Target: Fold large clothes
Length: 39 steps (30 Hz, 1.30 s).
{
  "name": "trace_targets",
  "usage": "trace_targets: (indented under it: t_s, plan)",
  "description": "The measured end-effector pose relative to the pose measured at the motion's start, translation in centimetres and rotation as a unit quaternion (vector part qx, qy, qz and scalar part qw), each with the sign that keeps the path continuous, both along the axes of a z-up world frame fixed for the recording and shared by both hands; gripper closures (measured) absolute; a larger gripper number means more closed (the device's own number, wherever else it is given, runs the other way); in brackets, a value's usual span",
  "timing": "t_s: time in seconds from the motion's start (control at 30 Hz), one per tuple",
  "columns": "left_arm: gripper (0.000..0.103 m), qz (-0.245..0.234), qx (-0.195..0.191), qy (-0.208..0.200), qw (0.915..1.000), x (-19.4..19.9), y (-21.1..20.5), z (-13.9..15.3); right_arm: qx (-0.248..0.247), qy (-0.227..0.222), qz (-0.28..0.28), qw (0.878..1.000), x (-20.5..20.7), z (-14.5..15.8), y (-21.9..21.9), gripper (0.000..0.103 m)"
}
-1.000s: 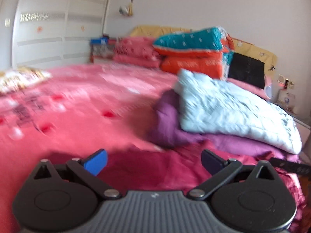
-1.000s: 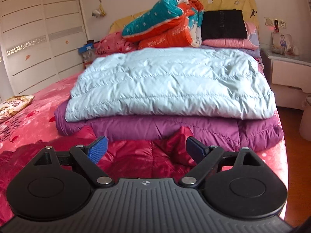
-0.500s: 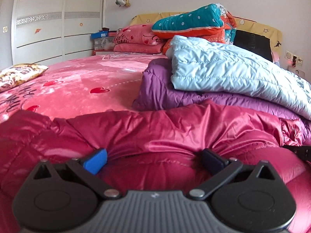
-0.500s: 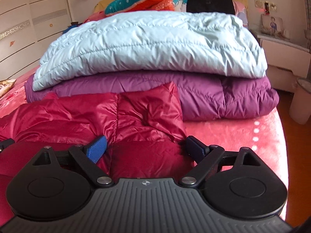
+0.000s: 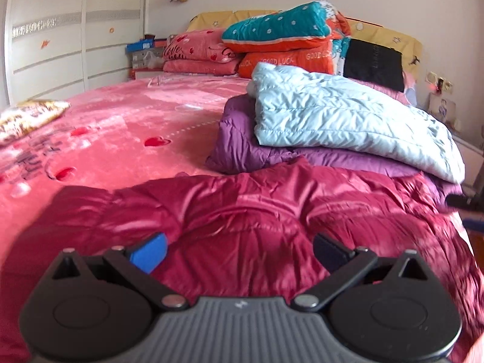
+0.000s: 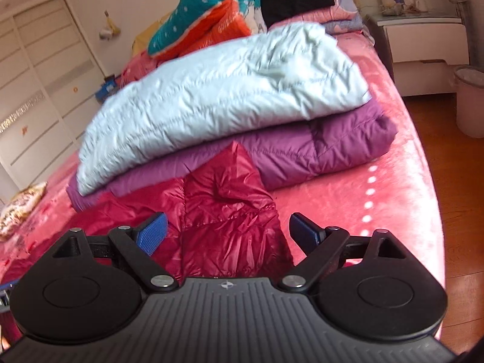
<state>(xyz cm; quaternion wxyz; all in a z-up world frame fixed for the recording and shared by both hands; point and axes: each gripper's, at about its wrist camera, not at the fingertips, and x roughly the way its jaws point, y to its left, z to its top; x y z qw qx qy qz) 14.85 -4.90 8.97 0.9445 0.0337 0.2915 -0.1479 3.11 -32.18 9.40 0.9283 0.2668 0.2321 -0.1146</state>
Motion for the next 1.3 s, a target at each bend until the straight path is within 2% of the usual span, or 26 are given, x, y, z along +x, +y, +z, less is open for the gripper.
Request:
trace_targets:
  t_s: [0.23,0.47,0.7,0.93,1.1,1.2,1.3]
  plan:
    - [0.001,0.006,0.021,-0.003,0.9998,-5.0,2.3,2.9,-0.005,-0.024,-0.001,1.0,-5.9,3.1,1.4,0.0]
    - [0.001,0.013,0.033,-0.022,0.9991,-9.9,4.3,5.6,-0.049,-0.026,0.024,0.998,-11.3,5.3,5.8,0.0]
    - [0.001,-0.001,0.034,-0.038,0.9987,-14.1,6.0,7.4,-0.088,-0.012,0.034,0.995,-16.1,6.4,8.7,0.0]
    - [0.001,-0.014,0.035,-0.045,0.9983,-17.3,8.5,8.1,-0.096,0.007,0.033,0.995,-20.2,7.9,9.4,0.0]
    - [0.001,-0.013,0.015,-0.041,0.999,-19.4,11.3,9.0,-0.092,0.019,0.039,0.995,-23.6,8.8,10.3,0.0]
    - [0.001,-0.026,0.005,-0.054,0.9982,-21.0,12.7,9.9,-0.099,0.022,0.041,0.994,-25.1,9.6,11.2,0.0]
    - [0.001,-0.022,-0.024,-0.056,0.9979,-21.8,14.7,10.5,-0.106,0.017,0.044,0.993,-26.0,10.4,12.2,0.0]
